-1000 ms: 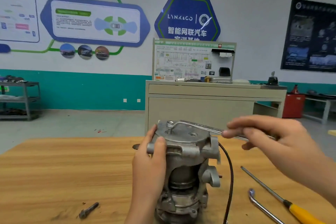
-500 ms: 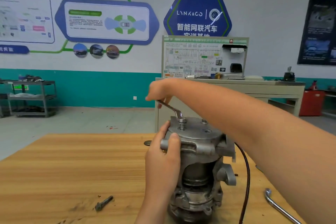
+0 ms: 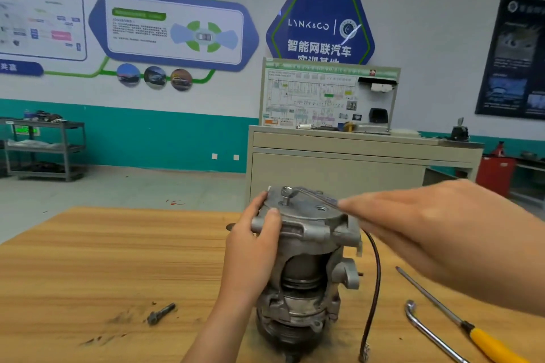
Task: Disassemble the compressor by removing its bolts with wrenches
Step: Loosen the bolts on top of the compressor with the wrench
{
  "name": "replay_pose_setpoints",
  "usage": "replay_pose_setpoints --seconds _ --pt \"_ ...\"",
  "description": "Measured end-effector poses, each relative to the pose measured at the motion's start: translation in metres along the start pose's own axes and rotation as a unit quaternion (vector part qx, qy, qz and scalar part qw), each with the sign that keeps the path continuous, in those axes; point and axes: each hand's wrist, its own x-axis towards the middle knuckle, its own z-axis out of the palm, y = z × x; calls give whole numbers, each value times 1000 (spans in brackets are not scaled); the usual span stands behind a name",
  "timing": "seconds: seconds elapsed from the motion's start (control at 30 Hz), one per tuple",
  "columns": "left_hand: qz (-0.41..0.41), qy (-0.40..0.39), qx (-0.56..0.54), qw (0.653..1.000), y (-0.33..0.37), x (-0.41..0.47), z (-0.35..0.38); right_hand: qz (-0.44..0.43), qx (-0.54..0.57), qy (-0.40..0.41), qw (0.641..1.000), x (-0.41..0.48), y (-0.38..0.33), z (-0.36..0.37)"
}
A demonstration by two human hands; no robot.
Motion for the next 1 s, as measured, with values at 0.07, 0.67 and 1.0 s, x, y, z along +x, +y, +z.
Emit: replay_pose_setpoints --seconds 0.07,0.67,1.0 --pt "2 5 10 1000 3 -2 1 48 -91 -76 992 -9 34 12" --pt "196 -64 264 942 71 57 -7 120 11 144 982 -2 90 63" --pt "118 -74 394 908 -20 24 -127 205 12 32 978 -16 92 98"
